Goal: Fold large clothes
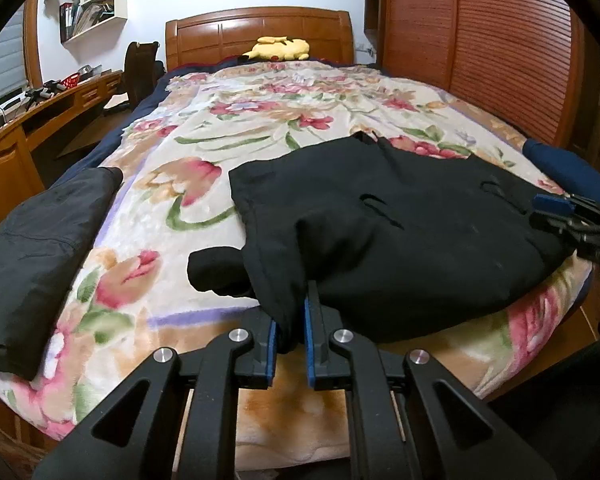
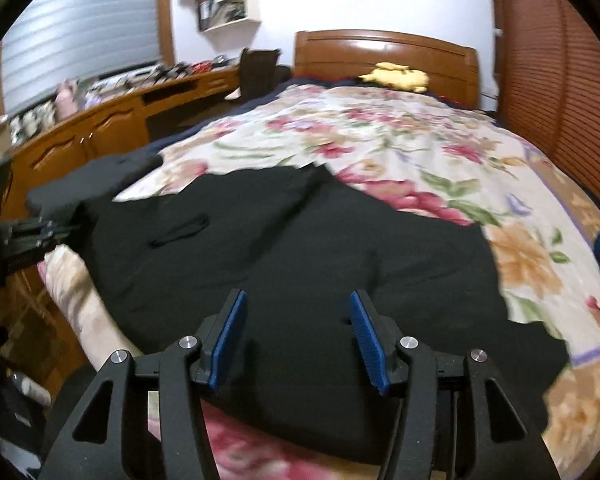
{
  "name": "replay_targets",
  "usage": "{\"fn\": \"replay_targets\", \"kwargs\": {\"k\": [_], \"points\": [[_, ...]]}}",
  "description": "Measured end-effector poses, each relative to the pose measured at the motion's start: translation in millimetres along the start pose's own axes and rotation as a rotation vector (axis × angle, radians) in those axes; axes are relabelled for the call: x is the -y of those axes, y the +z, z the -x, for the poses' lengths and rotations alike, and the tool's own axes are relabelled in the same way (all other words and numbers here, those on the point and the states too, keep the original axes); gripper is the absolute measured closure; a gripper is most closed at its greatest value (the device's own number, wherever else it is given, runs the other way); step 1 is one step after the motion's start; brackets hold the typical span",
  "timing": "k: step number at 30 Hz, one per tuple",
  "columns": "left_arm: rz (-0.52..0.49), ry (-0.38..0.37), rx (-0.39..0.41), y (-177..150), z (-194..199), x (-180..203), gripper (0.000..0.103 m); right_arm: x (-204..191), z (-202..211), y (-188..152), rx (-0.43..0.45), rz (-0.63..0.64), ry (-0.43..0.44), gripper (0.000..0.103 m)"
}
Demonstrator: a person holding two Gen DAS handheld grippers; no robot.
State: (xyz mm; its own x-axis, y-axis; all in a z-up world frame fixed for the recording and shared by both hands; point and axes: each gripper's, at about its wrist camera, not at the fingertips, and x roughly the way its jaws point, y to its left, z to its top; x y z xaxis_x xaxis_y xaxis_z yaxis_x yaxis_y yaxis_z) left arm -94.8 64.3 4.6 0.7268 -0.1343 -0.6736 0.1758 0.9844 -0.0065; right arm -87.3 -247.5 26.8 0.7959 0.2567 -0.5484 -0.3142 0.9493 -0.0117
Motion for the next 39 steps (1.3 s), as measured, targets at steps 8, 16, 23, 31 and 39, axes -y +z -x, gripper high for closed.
{"fn": "replay_targets", "kwargs": {"k": [8, 16, 23, 31, 39], "points": [[0.013, 0.018, -0.016, -6.9, -11.1, -0.5, 0.087, -17.9, -41.4, 0.1, -0.071, 0.030, -0.004, 0.048], [0.043, -0.038, 0.011, 4.0, -3.5, -3.2, 0.093, -28.6, -68.8, 1.0, -0.090, 0.056, -0.040, 0.048], [-0.044, -0.055, 0.129, 52.3, 30.8, 35.1, 0.097, -8.1, -56.0, 5.3, -0.099, 0.016, -0.014, 0.048], [-0.212, -0.104, 0.178, 113.3, 43.1, 122.3, 0.097, 36.6, -27.2, 5.4, -0.064, -0.029, -0.125, 0.048], [-0.331, -0.189, 0.164, 134.2, 41.5, 205.8, 0.097, 94.4, 9.3, -9.3, -0.017, -0.144, -0.242, 0.048]]}}
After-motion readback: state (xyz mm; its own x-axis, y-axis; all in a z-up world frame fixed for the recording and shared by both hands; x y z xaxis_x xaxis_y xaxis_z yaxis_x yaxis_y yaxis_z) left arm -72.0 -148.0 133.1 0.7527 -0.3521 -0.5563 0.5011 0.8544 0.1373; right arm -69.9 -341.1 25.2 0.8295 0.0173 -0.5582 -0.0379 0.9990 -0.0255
